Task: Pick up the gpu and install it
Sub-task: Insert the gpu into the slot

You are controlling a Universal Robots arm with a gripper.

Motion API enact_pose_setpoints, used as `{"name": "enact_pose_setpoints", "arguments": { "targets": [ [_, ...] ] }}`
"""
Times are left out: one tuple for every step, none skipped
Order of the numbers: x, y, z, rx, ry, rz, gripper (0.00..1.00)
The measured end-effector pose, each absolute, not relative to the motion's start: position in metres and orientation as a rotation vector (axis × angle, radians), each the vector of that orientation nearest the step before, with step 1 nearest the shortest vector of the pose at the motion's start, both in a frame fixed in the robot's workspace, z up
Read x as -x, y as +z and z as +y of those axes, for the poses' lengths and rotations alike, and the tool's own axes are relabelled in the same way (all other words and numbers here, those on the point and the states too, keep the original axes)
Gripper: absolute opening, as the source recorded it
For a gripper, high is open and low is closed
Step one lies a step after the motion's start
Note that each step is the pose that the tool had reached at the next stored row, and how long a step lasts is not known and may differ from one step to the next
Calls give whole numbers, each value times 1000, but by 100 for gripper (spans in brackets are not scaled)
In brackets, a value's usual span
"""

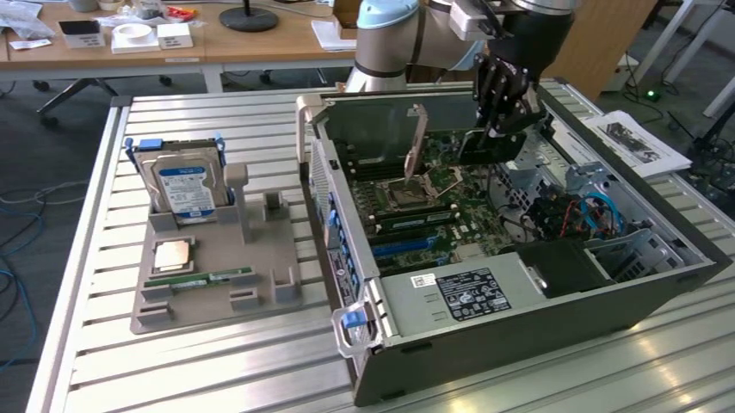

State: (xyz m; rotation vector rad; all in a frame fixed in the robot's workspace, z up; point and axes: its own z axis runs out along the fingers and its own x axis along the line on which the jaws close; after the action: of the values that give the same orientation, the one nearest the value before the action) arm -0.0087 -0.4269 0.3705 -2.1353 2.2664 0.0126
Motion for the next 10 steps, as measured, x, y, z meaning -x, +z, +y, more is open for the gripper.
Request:
{"name": "enact_pose_setpoints", "arguments": {
  "targets": [
    [9,369,-427,2135,13,2266,27],
    [9,367,-427,2135,13,2267,27],
    [9,365,-427,2135,13,2266,27],
    [9,363,-427,2135,13,2266,27],
    [9,362,-427,2135,13,2266,27],
    [9,361,-427,2135,13,2266,27],
    [9,361,-427,2135,13,2267,27],
    [9,361,-427,2136,12,2267,27],
    [9,361,-427,2136,12,2267,27],
    [9,360,-427,2135,13,2266,27]
  ]
}}
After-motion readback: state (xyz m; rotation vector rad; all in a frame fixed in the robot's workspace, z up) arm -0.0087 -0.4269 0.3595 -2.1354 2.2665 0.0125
